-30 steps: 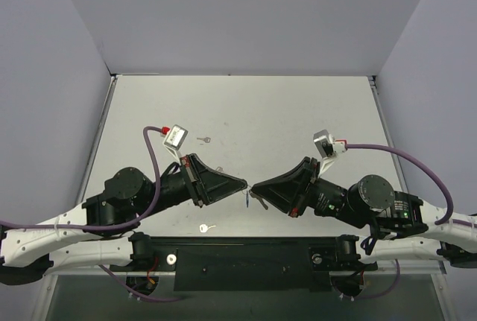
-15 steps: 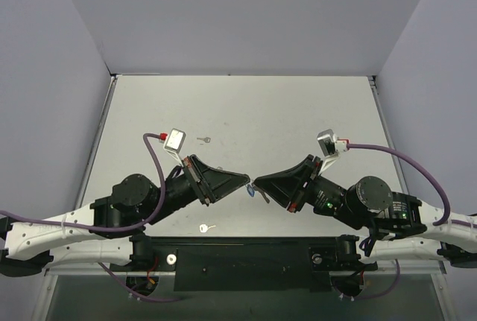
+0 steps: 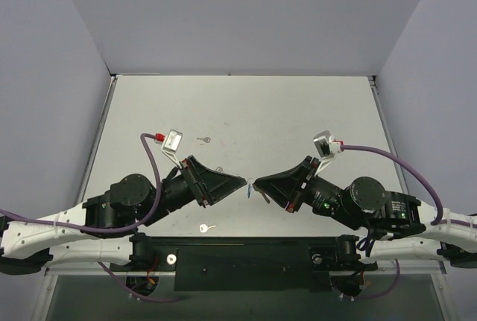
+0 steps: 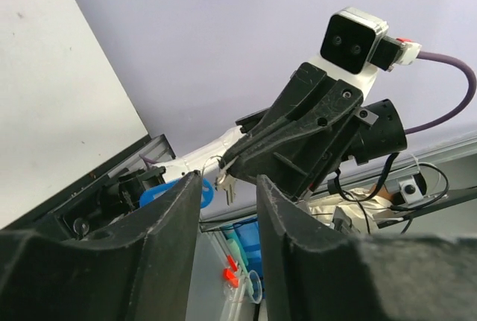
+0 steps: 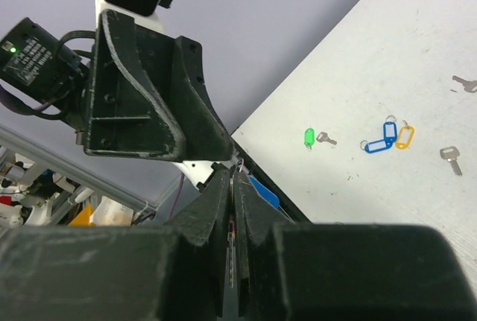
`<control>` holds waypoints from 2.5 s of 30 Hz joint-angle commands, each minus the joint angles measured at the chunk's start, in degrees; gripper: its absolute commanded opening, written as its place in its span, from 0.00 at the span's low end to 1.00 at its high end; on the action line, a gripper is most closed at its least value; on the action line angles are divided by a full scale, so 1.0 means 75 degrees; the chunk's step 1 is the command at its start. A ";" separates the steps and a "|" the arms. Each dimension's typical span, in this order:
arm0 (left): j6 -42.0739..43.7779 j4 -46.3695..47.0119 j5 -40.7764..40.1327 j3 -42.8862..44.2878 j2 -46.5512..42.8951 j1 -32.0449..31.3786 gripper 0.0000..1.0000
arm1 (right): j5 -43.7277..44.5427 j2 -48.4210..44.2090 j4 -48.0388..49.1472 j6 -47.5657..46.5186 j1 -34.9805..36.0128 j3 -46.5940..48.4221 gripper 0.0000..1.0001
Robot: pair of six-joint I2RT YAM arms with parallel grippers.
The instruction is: Remove the keys from the keyring
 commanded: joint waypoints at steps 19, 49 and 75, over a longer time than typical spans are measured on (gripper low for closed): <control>0.3577 -0.4387 0.2800 0.3863 0.0878 -0.0041 0.60 | -0.3989 0.0762 -0.2581 -0.1051 -0.0136 0.2362 0.00; 0.3801 -0.3146 0.6867 0.3056 0.1641 0.1670 0.50 | -0.6137 0.1549 -0.2654 -0.1204 -0.1155 0.2938 0.00; 0.3519 -0.2618 0.7243 0.2740 0.1816 0.1670 0.44 | -0.6149 0.1572 -0.2467 -0.1181 -0.1284 0.2891 0.00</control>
